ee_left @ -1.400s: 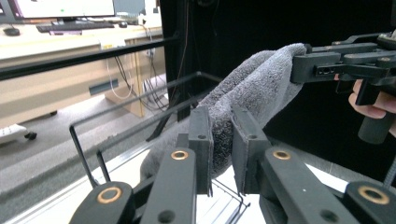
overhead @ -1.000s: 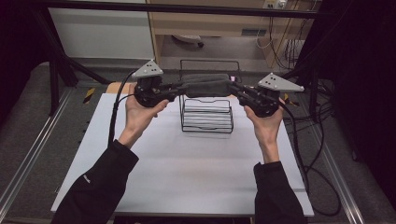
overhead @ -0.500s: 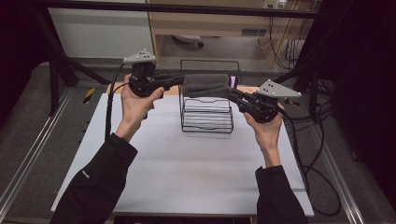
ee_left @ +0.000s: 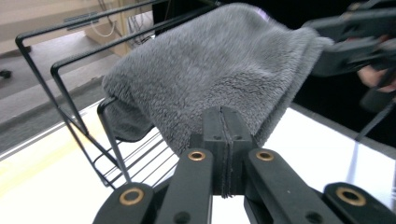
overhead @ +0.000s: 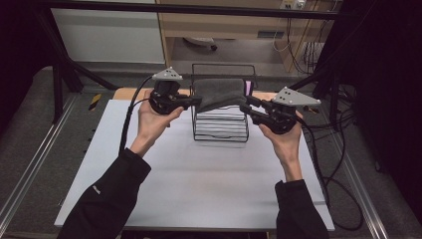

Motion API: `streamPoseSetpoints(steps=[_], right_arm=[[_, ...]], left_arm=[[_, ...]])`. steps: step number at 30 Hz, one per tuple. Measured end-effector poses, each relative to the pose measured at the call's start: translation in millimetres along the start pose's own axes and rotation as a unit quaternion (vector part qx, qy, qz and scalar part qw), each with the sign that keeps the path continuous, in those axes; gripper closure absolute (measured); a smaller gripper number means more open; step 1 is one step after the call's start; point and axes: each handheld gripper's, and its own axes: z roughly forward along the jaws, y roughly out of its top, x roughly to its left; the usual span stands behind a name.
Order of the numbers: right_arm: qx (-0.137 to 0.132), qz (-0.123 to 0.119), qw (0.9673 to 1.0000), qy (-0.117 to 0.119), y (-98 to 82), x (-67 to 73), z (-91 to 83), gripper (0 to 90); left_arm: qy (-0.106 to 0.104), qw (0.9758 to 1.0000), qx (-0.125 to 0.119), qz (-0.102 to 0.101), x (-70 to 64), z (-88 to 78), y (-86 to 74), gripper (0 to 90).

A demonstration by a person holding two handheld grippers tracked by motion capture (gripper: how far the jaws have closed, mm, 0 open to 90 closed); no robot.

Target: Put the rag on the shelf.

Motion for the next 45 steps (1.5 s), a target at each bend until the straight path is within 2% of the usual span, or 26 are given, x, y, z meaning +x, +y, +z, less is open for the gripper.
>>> streamPoseSetpoints(steps=[2,5,10,13,19,24,29,33,36,42,45], right_arm=[[-0.005,0.006,1.0,0.003,1.5,0.1,-1.0,58.2],[-0.003,0.008,1.0,0.003,3.9,-0.2,-1.6,60.4],[0.022,0.019,0.9996,0.0,2.6,-2.6,3.5,81.0],[0.038,0.036,0.9986,-0.011,-1.6,-6.2,9.1,88.7],[0.061,0.052,0.9964,-0.029,-13.1,-13.5,21.1,90.0],[0.064,0.059,0.9953,-0.042,-20.0,-18.5,27.2,89.7],[0.061,0.061,0.9949,-0.053,-22.9,-21.4,28.5,84.7],[0.05,0.053,0.9963,-0.045,-20.8,-18.5,20.8,77.9],[0.042,0.057,0.9969,-0.036,-17.1,-16.7,13.6,67.6],[0.04,0.052,0.9975,-0.025,-10.7,-9.3,3.0,49.9],[0.051,0.055,0.9969,-0.023,-10.9,-5.6,0.7,39.5]], left_arm=[[0.007,0.9999,0.008,0.005,-0.5,3.9,-1.8,89.7],[0.011,0.9998,0.011,0.008,-1.2,9.7,-3.7,89.7],[0.018,0.9997,0.016,0.008,0.8,20.4,-9.0,89.7],[0.02,0.9997,0.014,0.005,3.9,24.8,-12.4,89.7],[0.03,0.9995,0.011,0.004,7.0,32.2,-17.5,89.6],[0.037,0.9993,0.004,0.001,9.2,37.9,-20.0,89.4],[0.035,0.9994,0.002,-0.004,11.6,38.2,-23.7,86.6],[0.032,0.9995,0.0,-0.003,11.2,28.5,-27.3,80.2],[0.028,0.9996,-0.002,-0.007,10.8,19.1,-28.9,71.7],[0.039,0.9991,0.004,-0.012,12.7,2.7,-37.3,54.5],[0.043,0.999,0.005,-0.013,15.2,-5.4,-46.2,47.0]])
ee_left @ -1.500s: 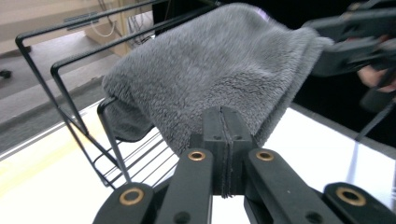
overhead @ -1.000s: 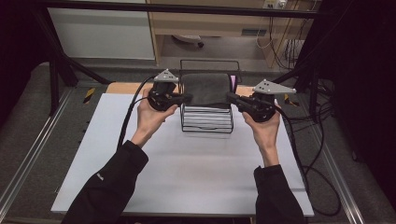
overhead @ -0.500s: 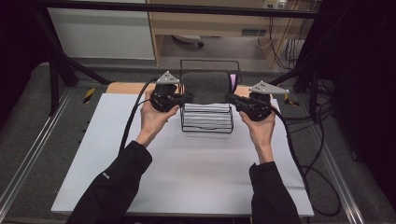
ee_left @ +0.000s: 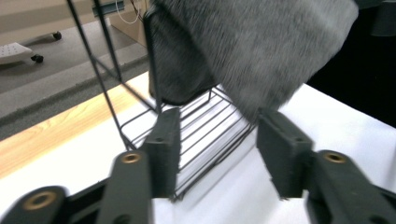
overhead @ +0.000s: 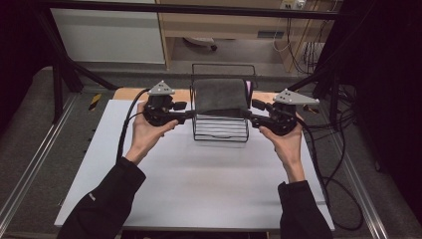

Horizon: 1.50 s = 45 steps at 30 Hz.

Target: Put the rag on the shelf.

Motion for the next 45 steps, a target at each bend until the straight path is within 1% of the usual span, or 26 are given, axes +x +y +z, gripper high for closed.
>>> streamPoseSetpoints(steps=[2,4,5,9,12,14,17,20,23,25,28,29,32,36,38,39,40,41,42,45], right_arm=[[0.008,0.001,1.0,0.001,-1.6,2.1,-1.5,32.6],[0.013,0.003,0.9999,0.007,-3.9,3.6,-3.0,27.4],[0.016,0.003,0.9999,0.007,-5.2,4.3,-4.1,24.8],[0.024,-0.001,0.9997,0.005,-12.0,6.9,-8.5,16.1],[0.031,-0.004,0.9995,0.007,-19.7,8.0,-11.2,12.0],[0.035,-0.004,0.9993,0.007,-26.2,7.8,-12.2,10.5],[0.044,0.007,0.999,0.01,-36.9,5.6,-13.6,8.7],[0.049,0.015,0.9986,0.015,-49.5,3.7,-13.9,7.1],[0.056,0.021,0.9981,0.019,-64.5,2.5,-14.1,5.5],[0.058,0.025,0.9979,0.018,-76.0,2.0,-14.1,3.9],[0.068,0.031,0.9969,0.024,-93.5,0.7,-14.2,3.0],[0.073,0.034,0.9964,0.026,-99.1,0.6,-14.3,2.6],[0.084,0.038,0.9954,0.027,-115.1,-1.0,-15.1,1.7],[0.096,0.047,0.9939,0.028,-134.2,-2.8,-17.4,0.9],[0.104,0.045,0.9931,0.029,-144.1,-3.7,-19.4,1.1],[0.109,0.047,0.9924,0.029,-149.1,-4.5,-20.2,1.0],[0.116,0.051,0.9915,0.03,-154.1,-5.6,-21.3,0.8],[0.119,0.051,0.9911,0.03,-159.2,-7.1,-22.6,1.0],[0.122,0.057,0.9905,0.029,-163.9,-8.4,-24.0,0.8],[0.128,0.058,0.9896,0.029,-177.6,-13.0,-28.5,0.8]], left_arm=[[0.006,1.0,-0.001,0.002,2.1,-5.5,-7.4,43.5],[0.007,1.0,0.003,-0.004,5.2,-10.8,-15.3,36.3],[0.008,0.9999,0.004,-0.005,6.5,-13.4,-19.9,34.5],[0.013,0.9999,0.008,-0.004,11.7,-23.4,-39.4,25.0],[0.02,0.9998,0.001,-0.009,14.9,-30.5,-55.4,19.5],[0.024,0.9996,0.004,-0.012,16.3,-33.9,-65.3,15.8],[0.033,0.9993,0.008,-0.016,18.1,-38.5,-79.8,11.8],[0.039,0.999,0.009,-0.02,18.7,-42.1,-94.7,10.0],[0.037,0.9989,0.01,-0.028,19.9,-44.1,-111.1,9.7],[0.04,0.9986,0.014,-0.03,20.6,-44.1,-123.3,9.2],[0.046,0.9981,0.026,-0.032,22.1,-43.3,-142.1,9.3],[0.045,0.998,0.031,-0.031,22.8,-43.6,-148.3,9.5],[0.046,0.9975,0.038,-0.039,25.5,-45.0,-164.1,10.0],[0.047,0.9972,0.041,-0.041,29.5,-49.1,-181.2,10.1],[0.05,0.997,0.041,-0.042,31.0,-51.5,-189.0,10.2],[0.05,0.997,0.042,-0.041,31.8,-53.0,-192.8,10.2],[0.051,0.9969,0.041,-0.043,32.4,-54.1,-196.6,10.3],[0.051,0.9969,0.044,-0.041,33.5,-55.5,-200.2,10.4],[0.051,0.9968,0.045,-0.041,34.1,-56.5,-203.6,10.4],[0.052,0.9967,0.05,-0.037,35.3,-59.8,-211.4,10.4]])
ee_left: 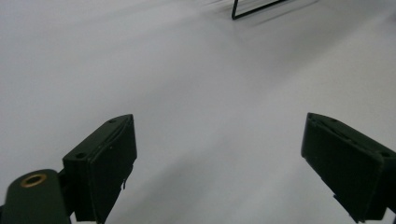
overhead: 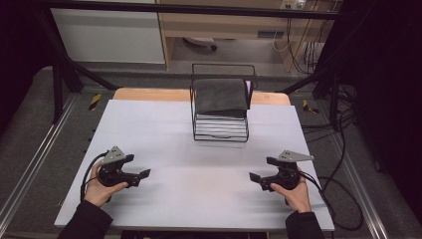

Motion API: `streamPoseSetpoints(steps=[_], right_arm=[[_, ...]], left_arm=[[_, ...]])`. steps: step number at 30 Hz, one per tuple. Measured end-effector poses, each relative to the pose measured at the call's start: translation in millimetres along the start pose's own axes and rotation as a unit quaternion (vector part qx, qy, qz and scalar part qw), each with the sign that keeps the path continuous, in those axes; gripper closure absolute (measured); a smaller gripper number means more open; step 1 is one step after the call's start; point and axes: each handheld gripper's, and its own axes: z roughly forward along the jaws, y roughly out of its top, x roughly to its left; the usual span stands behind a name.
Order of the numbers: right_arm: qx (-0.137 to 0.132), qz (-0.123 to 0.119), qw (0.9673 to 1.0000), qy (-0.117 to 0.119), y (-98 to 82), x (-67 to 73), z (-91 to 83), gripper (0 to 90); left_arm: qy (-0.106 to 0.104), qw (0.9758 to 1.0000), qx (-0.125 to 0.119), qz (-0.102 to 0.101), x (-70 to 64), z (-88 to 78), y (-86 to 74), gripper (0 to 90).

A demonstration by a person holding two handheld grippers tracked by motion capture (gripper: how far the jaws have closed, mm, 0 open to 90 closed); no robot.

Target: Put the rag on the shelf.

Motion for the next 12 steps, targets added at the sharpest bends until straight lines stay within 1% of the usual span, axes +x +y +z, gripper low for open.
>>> streamPoseSetpoints(steps=[2,4,6,10,12], right_arm=[[0.006,0.0,1.0,-0.006,-5.9,-4.0,-1.6,0.8],[0.003,0.005,1.0,-0.007,-10.3,-7.0,-3.7,0.8],[0.001,0.005,1.0,-0.005,-15.2,-9.0,-6.0,0.8],[0.005,0.001,1.0,-0.004,-22.7,-10.3,-10.8,0.8],[0.005,0.004,1.0,-0.005,-24.1,-10.6,-12.6,0.8]], left_arm=[[0.001,1.0,0.001,0.0,1.0,-1.4,-4.2,10.4],[0.002,1.0,0.006,0.003,1.8,-1.8,-7.8,10.4],[0.0,1.0,0.009,0.001,2.7,-2.2,-11.0,10.4],[-0.001,1.0,0.007,-0.005,4.4,-4.6,-13.5,10.4],[0.0,1.0,0.008,-0.002,4.7,-5.1,-14.5,10.4]])
